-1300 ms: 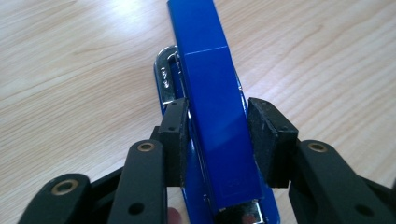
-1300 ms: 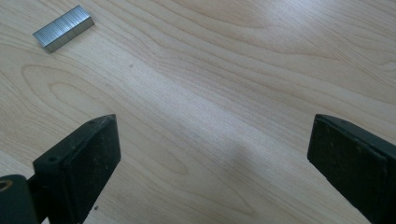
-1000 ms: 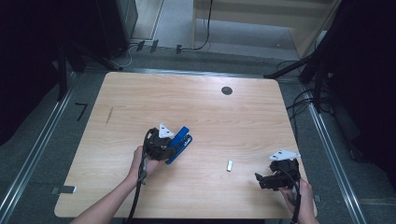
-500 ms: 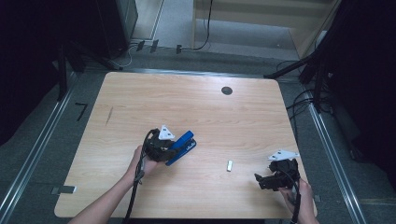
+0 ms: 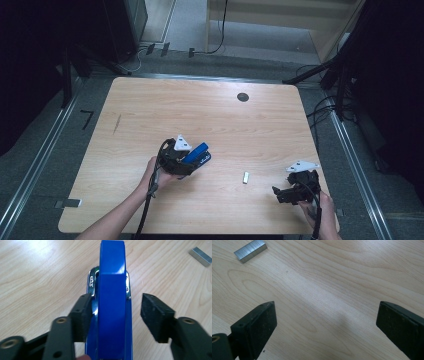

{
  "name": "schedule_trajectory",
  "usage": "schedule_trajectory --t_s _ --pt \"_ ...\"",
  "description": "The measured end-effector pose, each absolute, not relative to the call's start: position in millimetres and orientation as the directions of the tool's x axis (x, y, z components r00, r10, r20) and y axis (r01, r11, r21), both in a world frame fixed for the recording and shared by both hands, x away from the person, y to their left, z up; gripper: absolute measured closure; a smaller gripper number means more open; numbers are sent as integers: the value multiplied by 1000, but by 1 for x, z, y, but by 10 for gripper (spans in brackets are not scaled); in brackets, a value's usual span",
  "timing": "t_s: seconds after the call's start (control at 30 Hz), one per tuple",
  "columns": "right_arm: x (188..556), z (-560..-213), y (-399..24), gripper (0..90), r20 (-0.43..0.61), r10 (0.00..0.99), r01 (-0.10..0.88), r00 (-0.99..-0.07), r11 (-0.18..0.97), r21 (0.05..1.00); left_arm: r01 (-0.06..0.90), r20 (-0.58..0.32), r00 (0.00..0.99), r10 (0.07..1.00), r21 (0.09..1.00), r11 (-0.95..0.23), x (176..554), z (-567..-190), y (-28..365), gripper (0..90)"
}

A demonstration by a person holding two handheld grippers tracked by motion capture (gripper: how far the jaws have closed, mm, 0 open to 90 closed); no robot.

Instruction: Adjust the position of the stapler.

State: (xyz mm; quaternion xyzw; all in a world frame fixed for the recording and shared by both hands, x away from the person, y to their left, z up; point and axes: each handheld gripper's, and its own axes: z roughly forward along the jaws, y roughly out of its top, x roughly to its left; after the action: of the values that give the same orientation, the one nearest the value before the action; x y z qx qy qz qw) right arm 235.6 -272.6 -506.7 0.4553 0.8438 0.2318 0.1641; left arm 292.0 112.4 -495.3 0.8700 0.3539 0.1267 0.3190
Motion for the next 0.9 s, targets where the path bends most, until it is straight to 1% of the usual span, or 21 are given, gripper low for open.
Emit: schedule_trajectory --t_s 0.03,0.13,0.2,0.27,0.47,0.53,0.63,0.83,0.9 --pt "236 -507 -273 32 -66 844 693 -532 479 538 535 8 709 705 646 -545 292 -497 110 446" --pt "236 -507 -273 32 -65 844 693 -533 480 538 528 28 701 713 651 -545 291 -498 109 560" --pt "236 -507 -273 32 -66 845 697 -531 480 533 524 42 698 714 650 -550 290 -499 111 616" --pt "236 -508 -272 32 -66 845 699 -531 480 530 522 32 704 709 654 -548 291 -499 113 655" --pt "236 -508 -271 32 -67 841 694 -537 486 532 508 8 736 676 654 -561 292 -499 116 669" --pt "236 -508 -271 33 -66 841 696 -536 485 529 507 -29 756 653 658 -557 293 -499 119 669" --pt "236 -508 -271 32 -66 841 696 -537 485 529 496 -28 769 639 658 -568 292 -499 118 669" --pt "236 -508 -270 33 -63 840 695 -540 486 529 444 -29 824 565 652 -614 287 -499 113 669" --pt "236 -508 -270 33 -63 838 693 -542 489 530 439 -30 830 557 651 -619 287 -499 112 669"
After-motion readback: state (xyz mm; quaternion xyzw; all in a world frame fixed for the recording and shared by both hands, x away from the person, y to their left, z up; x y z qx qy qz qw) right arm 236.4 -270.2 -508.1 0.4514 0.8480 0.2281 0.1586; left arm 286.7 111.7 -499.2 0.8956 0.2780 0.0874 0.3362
